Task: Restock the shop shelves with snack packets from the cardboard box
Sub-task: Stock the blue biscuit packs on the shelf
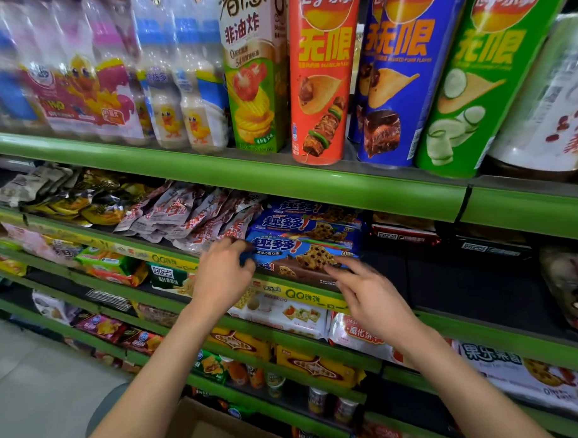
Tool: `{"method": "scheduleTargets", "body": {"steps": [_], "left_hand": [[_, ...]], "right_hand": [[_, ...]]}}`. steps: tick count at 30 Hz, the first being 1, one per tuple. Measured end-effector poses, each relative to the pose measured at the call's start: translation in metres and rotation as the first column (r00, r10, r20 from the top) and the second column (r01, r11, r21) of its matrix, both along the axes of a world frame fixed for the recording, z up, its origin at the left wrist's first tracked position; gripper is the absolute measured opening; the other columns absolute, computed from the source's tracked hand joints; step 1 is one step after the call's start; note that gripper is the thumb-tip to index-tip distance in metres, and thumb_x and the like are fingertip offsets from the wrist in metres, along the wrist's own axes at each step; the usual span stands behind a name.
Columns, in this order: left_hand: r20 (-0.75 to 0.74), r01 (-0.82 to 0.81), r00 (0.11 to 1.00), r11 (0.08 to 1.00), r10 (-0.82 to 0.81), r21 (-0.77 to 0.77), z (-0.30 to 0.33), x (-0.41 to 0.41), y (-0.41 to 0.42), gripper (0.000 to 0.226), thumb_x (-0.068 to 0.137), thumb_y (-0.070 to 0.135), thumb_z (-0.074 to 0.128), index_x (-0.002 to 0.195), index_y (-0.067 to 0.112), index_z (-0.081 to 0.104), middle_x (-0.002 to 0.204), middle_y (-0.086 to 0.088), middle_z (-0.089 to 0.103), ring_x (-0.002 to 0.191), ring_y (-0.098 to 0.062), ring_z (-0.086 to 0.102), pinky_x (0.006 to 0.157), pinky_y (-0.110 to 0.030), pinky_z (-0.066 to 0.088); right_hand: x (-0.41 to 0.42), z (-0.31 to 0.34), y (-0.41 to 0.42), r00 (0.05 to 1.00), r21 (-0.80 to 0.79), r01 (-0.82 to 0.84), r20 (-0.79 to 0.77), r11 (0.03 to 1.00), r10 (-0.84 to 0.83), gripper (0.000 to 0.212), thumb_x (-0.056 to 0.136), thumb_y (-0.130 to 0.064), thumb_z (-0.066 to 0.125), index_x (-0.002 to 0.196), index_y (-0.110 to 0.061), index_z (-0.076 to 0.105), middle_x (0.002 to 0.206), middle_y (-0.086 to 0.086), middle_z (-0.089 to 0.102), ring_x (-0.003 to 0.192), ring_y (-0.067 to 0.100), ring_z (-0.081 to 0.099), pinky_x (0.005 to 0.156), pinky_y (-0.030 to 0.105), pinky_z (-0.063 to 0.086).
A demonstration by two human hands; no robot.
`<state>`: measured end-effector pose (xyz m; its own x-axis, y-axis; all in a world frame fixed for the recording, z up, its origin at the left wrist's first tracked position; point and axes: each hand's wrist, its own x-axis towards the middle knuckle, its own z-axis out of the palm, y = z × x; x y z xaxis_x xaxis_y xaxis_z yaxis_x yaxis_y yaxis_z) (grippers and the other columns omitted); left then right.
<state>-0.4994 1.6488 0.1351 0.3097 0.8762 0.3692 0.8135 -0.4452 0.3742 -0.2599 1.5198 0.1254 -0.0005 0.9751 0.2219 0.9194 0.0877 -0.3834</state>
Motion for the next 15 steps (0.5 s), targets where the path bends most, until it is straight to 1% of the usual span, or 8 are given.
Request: {"method": "scheduleTargets", "body": {"steps": [2,3,4,6,8,10,12,15], "left_hand": [[0.121,0.008,0.993,0.999,-0.002,-0.049,-0.002,0.000,-0.002,0.024,0.090,0.016,0.062,0.113,0.012,0.070,0.098,0.002,0.053,0.092,-0.023,0.056,0.077,-0.035,0.046],[0.158,0.005,0.987,0.998,0.005,-0.065,-0.004,0.000,-0.003,0.023,0.090,0.016,0.063,0.111,0.011,0.070,0.098,0.003,0.052,0.091,-0.022,0.055,0.076,-0.034,0.045],[0.162,-0.004,0.987,0.998,0.016,-0.069,-0.006,0.000,-0.003,0.022,0.090,0.017,0.063,0.110,0.011,0.070,0.099,0.002,0.053,0.093,-0.024,0.055,0.078,-0.035,0.044],[0.097,-0.043,0.994,0.998,0.047,-0.042,-0.007,0.001,-0.003,0.020,0.091,0.019,0.063,0.108,0.012,0.071,0.101,-0.004,0.058,0.102,-0.029,0.051,0.087,-0.040,0.040],[0.024,-0.056,0.998,0.998,0.056,-0.009,-0.001,0.007,0.001,0.022,0.091,0.023,0.060,0.107,0.014,0.071,0.104,-0.010,0.062,0.105,-0.032,0.049,0.090,-0.042,0.036],[0.001,-0.013,1.000,1.000,0.013,0.002,0.008,0.016,0.009,0.025,0.092,0.025,0.058,0.110,0.013,0.071,0.110,-0.014,0.064,0.106,-0.034,0.054,0.090,-0.043,0.041],[-0.017,0.059,0.998,0.997,-0.060,-0.040,0.014,0.027,0.018,0.029,0.095,0.027,0.055,0.119,0.016,0.068,0.124,-0.013,0.062,0.115,-0.035,0.054,0.096,-0.044,0.044],[-0.140,0.148,0.976,0.980,-0.166,-0.129,0.009,0.041,0.028,0.041,0.102,0.035,0.042,0.138,0.024,0.057,0.146,-0.009,0.051,0.136,-0.029,0.042,0.113,-0.045,0.034]], "right_hand": [[-0.003,-0.001,0.000,1.000,0.034,-0.018,-0.005,0.999,0.018,0.039,0.101,-0.010,0.053,0.138,-0.020,0.060,0.147,0.007,0.052,0.126,0.035,0.055,0.104,0.047,0.048],[-0.003,-0.002,0.000,0.999,0.053,-0.031,-0.006,0.998,0.032,0.039,0.099,-0.008,0.055,0.136,-0.019,0.061,0.145,0.008,0.054,0.124,0.035,0.056,0.101,0.047,0.050],[-0.003,-0.003,-0.001,0.999,0.072,-0.043,-0.004,0.996,0.044,0.039,0.098,-0.007,0.056,0.135,-0.018,0.062,0.143,0.010,0.056,0.122,0.035,0.058,0.099,0.047,0.051],[-0.001,-0.006,-0.002,0.998,0.107,-0.060,-0.004,0.992,0.061,0.037,0.097,-0.006,0.059,0.132,-0.018,0.065,0.141,0.011,0.058,0.120,0.034,0.061,0.096,0.046,0.054],[0.000,-0.005,-0.002,0.998,0.120,-0.055,-0.023,0.991,0.059,0.034,0.099,-0.009,0.058,0.130,-0.020,0.067,0.141,0.008,0.058,0.118,0.031,0.063,0.095,0.043,0.055],[0.001,-0.002,-0.001,0.998,0.112,-0.046,-0.034,0.993,0.051,0.032,0.100,-0.013,0.057,0.130,-0.022,0.067,0.142,0.006,0.057,0.115,0.028,0.065,0.094,0.040,0.055],[-0.001,-0.001,0.001,0.998,0.086,-0.056,-0.034,0.995,0.059,0.033,0.102,-0.016,0.055,0.132,-0.023,0.065,0.144,0.005,0.056,0.118,0.028,0.063,0.098,0.042,0.053],[-0.003,-0.001,-0.001,1.000,0.078,0.001,-0.015,0.997,0.000,0.033,0.103,-0.029,0.051,0.134,-0.027,0.062,0.144,-0.001,0.055,0.127,0.027,0.053,0.105,0.049,0.046]]}}
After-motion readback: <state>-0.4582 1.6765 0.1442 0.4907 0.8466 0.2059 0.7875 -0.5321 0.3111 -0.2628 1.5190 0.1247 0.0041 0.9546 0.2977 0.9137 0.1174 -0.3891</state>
